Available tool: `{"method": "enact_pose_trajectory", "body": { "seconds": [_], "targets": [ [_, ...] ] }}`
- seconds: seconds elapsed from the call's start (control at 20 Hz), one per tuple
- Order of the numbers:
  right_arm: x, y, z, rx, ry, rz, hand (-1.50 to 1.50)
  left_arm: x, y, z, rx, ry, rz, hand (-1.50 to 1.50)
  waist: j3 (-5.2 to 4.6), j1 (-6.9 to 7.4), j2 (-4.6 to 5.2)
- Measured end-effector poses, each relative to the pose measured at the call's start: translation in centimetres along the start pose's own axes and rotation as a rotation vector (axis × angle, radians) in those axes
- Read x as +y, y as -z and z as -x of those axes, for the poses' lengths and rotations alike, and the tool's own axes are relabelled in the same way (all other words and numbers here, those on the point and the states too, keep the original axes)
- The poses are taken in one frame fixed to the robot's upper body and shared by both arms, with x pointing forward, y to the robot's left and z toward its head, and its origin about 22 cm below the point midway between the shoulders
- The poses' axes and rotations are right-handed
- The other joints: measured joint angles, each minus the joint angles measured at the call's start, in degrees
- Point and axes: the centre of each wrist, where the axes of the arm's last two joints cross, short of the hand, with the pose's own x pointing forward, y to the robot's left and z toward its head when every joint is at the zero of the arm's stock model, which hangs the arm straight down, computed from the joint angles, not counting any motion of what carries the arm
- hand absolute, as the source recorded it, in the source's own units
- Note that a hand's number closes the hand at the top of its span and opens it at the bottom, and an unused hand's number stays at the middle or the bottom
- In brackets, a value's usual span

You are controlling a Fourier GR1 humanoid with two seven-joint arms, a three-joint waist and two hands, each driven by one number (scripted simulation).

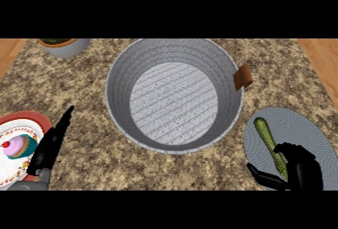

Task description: Pick the squash from the placemat and place it in the basket

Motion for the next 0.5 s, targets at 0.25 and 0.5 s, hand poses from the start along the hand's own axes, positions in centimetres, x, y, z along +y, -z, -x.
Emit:
{"method": "enact_pose_trajectory", "body": {
  "seconds": [0.25, 0.5],
  "targets": [
    [0.2, -0.9, -1.2, 0.102, -0.016, -0.079, 1.5, 0.4, 0.2, -0.3, -0.006, 0.003, -0.007, 0.0, -0.66, 0.62, -0.04],
    [-0.5, -1.7, -1.7, 0.216, -0.01, -0.201, 1.5, 0.7, 0.2, -0.5, -0.01, 0.007, -0.01, 0.0, -1.27, 0.96, -0.33]
  ]
}}
